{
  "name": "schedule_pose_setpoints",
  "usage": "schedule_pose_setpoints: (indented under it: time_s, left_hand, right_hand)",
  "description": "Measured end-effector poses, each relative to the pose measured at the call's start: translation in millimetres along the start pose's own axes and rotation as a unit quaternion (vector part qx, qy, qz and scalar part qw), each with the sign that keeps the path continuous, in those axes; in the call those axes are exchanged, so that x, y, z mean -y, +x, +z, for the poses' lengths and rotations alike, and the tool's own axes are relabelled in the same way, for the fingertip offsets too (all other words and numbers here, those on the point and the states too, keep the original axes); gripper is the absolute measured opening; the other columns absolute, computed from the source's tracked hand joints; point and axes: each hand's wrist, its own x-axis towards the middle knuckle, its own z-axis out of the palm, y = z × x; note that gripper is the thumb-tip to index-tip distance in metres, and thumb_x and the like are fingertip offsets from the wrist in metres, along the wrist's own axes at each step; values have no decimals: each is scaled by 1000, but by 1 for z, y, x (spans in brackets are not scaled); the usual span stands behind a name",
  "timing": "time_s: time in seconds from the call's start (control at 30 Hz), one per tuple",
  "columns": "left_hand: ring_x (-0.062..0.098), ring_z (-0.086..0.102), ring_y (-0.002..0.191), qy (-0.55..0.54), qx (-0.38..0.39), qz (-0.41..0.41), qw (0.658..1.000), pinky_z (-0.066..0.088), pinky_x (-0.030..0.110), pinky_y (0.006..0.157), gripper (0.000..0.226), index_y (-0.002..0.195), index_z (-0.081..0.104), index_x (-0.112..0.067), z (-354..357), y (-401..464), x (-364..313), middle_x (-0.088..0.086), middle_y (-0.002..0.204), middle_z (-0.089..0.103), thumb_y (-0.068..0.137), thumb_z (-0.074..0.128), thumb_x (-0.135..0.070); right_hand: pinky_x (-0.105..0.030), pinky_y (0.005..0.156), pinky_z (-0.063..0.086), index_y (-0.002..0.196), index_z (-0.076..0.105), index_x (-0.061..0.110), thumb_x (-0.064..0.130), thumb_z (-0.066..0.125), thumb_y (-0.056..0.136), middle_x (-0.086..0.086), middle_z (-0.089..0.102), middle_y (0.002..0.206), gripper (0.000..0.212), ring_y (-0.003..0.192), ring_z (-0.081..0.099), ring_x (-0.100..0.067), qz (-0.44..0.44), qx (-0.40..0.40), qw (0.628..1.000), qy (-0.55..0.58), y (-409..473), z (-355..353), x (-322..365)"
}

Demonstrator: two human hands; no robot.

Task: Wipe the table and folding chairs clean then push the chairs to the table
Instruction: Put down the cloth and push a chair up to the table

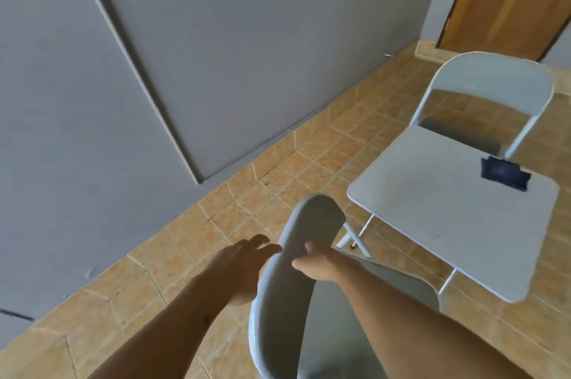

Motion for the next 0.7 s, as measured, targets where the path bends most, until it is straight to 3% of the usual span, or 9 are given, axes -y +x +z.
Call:
schedule_pose_setpoints:
  time_s: [0.07, 0.23, 0.27, 0.37, 0.43, 0.5, 0.57, 0.7]
  left_hand:
    - [23, 32, 143, 65, 47, 50, 996, 37, 38, 114, 77, 155, 17, -40, 3, 21, 4, -5, 165, 11, 93, 55, -14]
    - [25, 12, 153, 173, 78, 160, 969, 26, 42, 119, 80, 157, 18, -33, -10, 82, 14, 4, 168, -5, 91, 58, -9]
    - [25, 12, 153, 189, 67, 186, 962, 27, 41, 118, 79, 156, 22, -32, -17, 98, 19, 5, 168, -3, 91, 61, -11]
    - [23, 35, 146, 247, -77, 300, 918, 43, 36, 109, 82, 146, 44, -35, -41, 155, 24, 10, 162, 29, 73, 82, -32]
    - [24, 14, 153, 293, -17, 337, 895, 28, 41, 119, 81, 154, 30, -30, -45, 183, 22, 10, 166, 14, 85, 71, -23]
    - [26, -2, 154, 349, 31, 350, 869, 15, 46, 122, 80, 157, 20, -26, -41, 205, 18, 8, 167, -1, 90, 64, -18]
    - [27, -5, 154, 386, 11, 380, 840, 13, 50, 122, 76, 155, 24, -25, -35, 219, 18, 8, 167, -1, 90, 63, -20]
    - [26, -1, 154, 371, -21, 405, 836, 16, 55, 120, 71, 153, 26, -27, -26, 239, 19, 5, 165, 8, 90, 59, -18]
  right_hand:
    - [-46, 111, 29, 149, 28, 21, 45, 44, 86, -5, 31, 155, 69, 140, 33, -28, 21, 11, 999, 28, 3, 15, -4]
    - [-40, 100, 40, 144, 32, 30, 40, 49, 79, 0, 45, 145, 68, 130, 46, -26, 67, 13, 995, 73, 1, 32, 6]
    - [-39, 96, 41, 144, 32, 29, 39, 51, 79, 0, 46, 143, 68, 128, 47, -26, 75, 7, 993, 91, 3, 29, 13]
    - [-31, 90, 39, 145, 32, 20, 37, 60, 84, -4, 48, 139, 69, 127, 48, -25, 94, -44, 981, 163, 12, 11, 26]
    - [-31, 99, 37, 151, 20, 14, 38, 65, 86, -7, 39, 148, 83, 134, 41, -26, 127, -79, 971, 189, 14, 7, 35]
    - [-37, 100, 43, 149, 23, 15, 46, 67, 79, -7, 44, 143, 88, 128, 47, -27, 174, -126, 958, 188, 15, 11, 45]
    - [-42, 98, 46, 147, 25, 14, 52, 67, 75, -9, 47, 140, 92, 126, 51, -30, 225, -146, 947, 175, 21, 22, 52]
    - [-39, 93, 47, 134, 36, 12, 48, 71, 73, -9, 56, 128, 79, 118, 57, -33, 286, -184, 924, 174, 30, 38, 68]
